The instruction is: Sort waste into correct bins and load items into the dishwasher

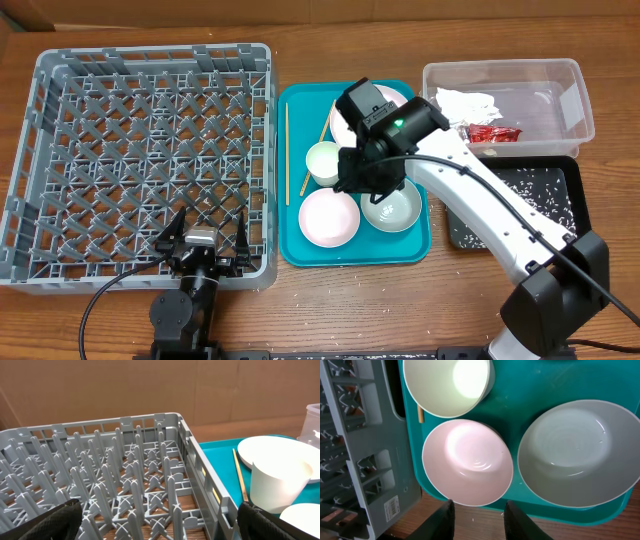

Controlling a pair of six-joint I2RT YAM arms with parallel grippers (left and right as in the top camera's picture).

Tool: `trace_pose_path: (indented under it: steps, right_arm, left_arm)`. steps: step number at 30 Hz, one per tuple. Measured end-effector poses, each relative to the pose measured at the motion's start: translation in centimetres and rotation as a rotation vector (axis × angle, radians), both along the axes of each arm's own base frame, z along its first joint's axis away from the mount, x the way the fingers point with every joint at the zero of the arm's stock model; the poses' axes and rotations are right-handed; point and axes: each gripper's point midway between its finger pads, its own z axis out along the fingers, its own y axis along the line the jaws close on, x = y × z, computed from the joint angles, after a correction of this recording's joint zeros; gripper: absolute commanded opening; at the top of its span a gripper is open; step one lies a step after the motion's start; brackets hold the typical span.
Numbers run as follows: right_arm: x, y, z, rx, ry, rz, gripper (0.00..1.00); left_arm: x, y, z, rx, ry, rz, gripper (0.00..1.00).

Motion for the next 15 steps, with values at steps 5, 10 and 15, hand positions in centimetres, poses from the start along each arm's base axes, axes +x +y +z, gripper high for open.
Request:
trace_pose_path:
  steps: [5, 10, 15]
  right_arm:
    - [0.0, 0.0, 0.0, 0.001, -0.001, 0.002, 0.34]
    - [0.3, 0.3, 0.1, 0.01, -0.015, 0.001, 0.35]
    - [1.8, 1.3, 0.6, 0.054, -0.077, 0.001, 0.38]
  left_arm:
    - [0.0, 0.0, 0.0, 0.0, 0.0, 0.0, 1.0]
    - [0.0, 0.0, 0.0, 0.0, 0.0, 0.0, 1.0]
    - [0.0, 0.0, 0.0, 0.0, 0.0, 0.0, 1.0]
